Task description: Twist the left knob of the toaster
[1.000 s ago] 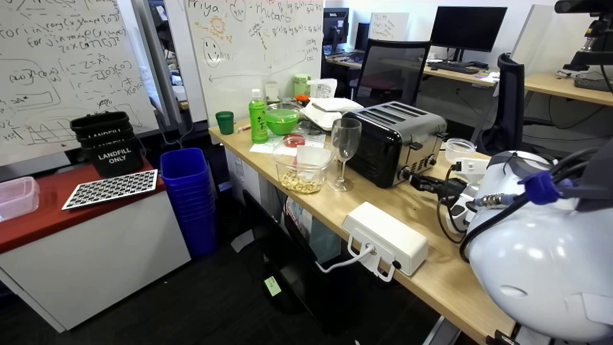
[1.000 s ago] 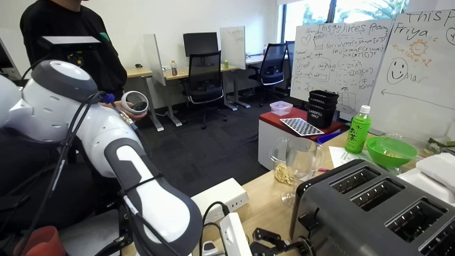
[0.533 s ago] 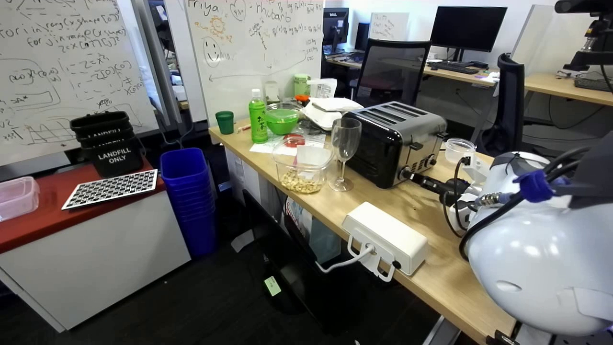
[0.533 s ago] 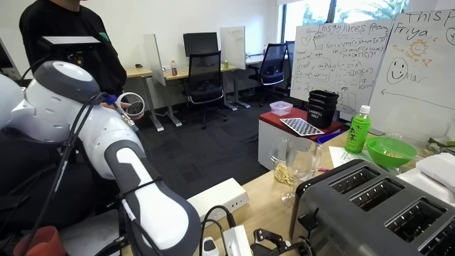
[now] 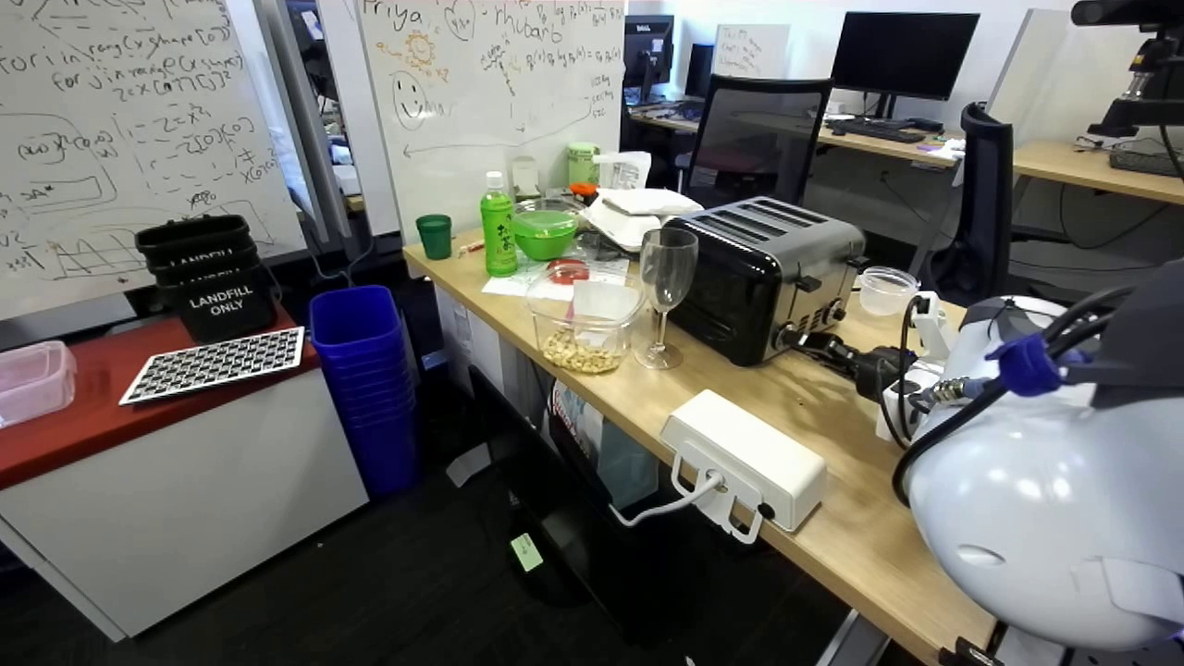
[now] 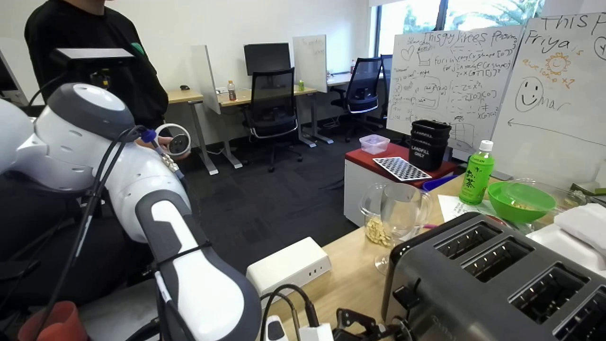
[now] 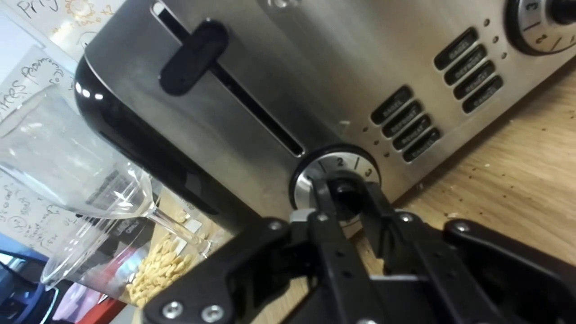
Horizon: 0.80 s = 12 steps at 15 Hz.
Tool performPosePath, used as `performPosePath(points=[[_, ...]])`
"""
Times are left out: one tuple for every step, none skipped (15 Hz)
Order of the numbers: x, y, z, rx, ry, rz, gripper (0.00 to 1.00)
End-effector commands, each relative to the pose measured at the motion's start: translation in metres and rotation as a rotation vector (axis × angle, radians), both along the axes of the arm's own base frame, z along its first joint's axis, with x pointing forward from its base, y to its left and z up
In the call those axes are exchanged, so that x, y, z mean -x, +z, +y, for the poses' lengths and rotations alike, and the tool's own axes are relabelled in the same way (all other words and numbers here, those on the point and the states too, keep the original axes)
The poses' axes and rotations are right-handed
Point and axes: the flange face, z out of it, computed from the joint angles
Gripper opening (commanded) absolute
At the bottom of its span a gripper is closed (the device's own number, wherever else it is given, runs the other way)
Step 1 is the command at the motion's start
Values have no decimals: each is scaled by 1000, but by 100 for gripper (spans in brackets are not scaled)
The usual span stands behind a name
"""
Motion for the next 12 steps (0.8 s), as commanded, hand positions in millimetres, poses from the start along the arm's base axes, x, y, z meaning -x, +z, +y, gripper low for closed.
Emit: performPosePath(points=[[7,11,-2,-61,37,-28,6],[7,13,-2,-69,39,-31,6],[8,14,-2,-72,39,-31,42],[8,15,-3,-71,35,-30,48],[9,19,-6,-69,33,-38,54],[11,24,-8,-62,32,-43,60],[13,29,-11,-46,31,-49,69],[15,33,-13,-26,29,-50,75],[18,36,-15,-7,24,-46,83],[23,36,-17,14,12,-37,89],[27,36,-19,35,1,-22,97],[32,33,-20,49,1,-10,99]])
